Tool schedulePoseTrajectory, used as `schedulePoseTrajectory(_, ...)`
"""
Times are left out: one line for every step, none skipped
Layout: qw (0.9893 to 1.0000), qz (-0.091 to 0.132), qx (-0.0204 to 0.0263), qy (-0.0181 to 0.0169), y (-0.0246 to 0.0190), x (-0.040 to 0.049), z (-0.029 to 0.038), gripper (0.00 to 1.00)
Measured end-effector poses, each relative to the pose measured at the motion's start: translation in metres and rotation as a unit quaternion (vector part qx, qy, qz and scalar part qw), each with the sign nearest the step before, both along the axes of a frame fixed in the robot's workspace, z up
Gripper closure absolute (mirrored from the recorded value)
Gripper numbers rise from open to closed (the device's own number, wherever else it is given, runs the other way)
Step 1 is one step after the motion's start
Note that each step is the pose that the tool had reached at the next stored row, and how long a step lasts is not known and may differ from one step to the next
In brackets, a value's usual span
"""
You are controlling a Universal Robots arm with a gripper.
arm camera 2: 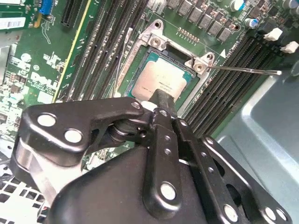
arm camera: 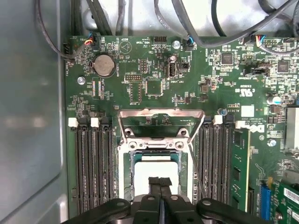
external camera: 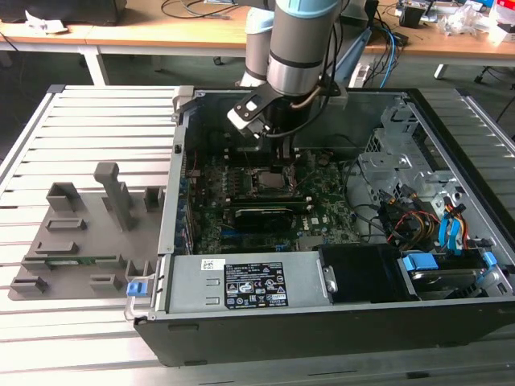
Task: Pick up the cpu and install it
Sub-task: 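Place the cpu into insertion slot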
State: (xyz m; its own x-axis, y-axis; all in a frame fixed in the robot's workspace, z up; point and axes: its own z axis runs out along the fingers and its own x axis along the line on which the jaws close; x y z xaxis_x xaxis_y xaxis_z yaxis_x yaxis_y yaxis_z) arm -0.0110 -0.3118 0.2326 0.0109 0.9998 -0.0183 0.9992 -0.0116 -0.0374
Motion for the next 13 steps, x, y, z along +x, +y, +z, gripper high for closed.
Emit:
schedulePoseTrajectory(1.0000, 0.000, 0.0000, 0.0000, 0.0000, 0.0000, 0.0046, 0.89)
schedulePoseTrajectory(1.0000, 0.000, 0.0000, 0.0000, 0.0000, 0.0000, 0.0083, 0.89)
schedulePoseTrajectory(1.0000, 0.000, -0.0001, 0.0000, 0.0000, 0.0000, 0.0120, 0.89)
schedulePoseTrajectory(1.0000, 0.000, 0.0000, 0.0000, 0.0000, 0.0000, 0.0168, 0.89)
schedulePoseTrajectory(1.0000, 0.000, 0.0000, 0.0001, 0.0000, 0.0000, 0.0199, 0.89)
schedulePoseTrajectory(1.0000, 0.000, 0.0000, 0.0000, 0.0000, 0.0000, 0.0246, 0.89)
schedulePoseTrajectory(1.0000, 0.000, 0.0000, 0.0000, 0.0000, 0.0000, 0.0282, 0.89)
schedulePoseTrajectory(1.0000, 0.000, 0.0000, 0.0000, 0.0000, 0.0000, 0.0331, 0.89)
schedulePoseTrajectory(1.0000, 0.000, 0.0000, 0.0000, 0.0000, 0.0000, 0.0382, 0.89)
schedulePoseTrajectory(1.0000, 0.000, 0.0000, 0.0000, 0.0000, 0.0000, 0.0413, 0.89)
schedulePoseTrajectory(1.0000, 0.000, -0.0001, 0.0001, 0.0000, 0.0000, 0.0459, 0.89)
schedulePoseTrajectory(1.0000, 0.000, 0.0000, 0.0000, 0.0000, 0.0000, 0.0500, 0.89)
schedulePoseTrajectory(1.0000, 0.000, -0.0001, 0.0000, 0.0000, 0.0000, 0.0556, 0.89)
